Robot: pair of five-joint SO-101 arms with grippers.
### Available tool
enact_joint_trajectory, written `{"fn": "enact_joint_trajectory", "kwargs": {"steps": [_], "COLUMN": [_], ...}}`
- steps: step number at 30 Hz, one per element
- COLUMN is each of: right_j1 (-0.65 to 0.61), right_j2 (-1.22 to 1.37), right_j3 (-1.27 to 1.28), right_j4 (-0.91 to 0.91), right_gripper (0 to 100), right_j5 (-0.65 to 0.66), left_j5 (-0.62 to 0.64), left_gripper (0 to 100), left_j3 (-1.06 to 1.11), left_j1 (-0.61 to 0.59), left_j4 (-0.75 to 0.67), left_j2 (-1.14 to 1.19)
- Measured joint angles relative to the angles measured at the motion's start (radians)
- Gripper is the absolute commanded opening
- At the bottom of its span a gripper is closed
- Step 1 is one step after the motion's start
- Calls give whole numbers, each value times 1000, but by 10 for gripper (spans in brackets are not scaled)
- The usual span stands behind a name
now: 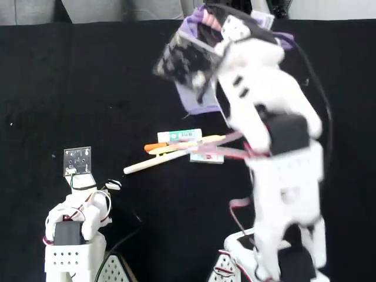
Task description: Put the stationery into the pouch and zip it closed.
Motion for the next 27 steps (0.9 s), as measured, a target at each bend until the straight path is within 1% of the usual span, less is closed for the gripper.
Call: {"fn": "enact_joint_trajectory", "kwargs": {"steps": [2, 5, 9, 19, 27], "right_j1": [12, 12, -9, -166, -264], "right_j2": [60, 115, 123, 121, 123], "right_j3": [15, 18, 18, 15, 15], "right_j4": [-34, -37, 15, 219, 242], "right_gripper": [11, 11, 11, 11, 11], "right_j5": [2, 2, 2, 2, 2], "left_j5": [0, 0, 0, 0, 0], "left_gripper": [36, 36, 36, 36, 36], "left_j3": [0, 0, 0, 0, 0], "left_j1": [0, 0, 0, 0, 0], "left_j4": [0, 0, 0, 0, 0], "left_j2": [0, 0, 0, 0, 0]}}
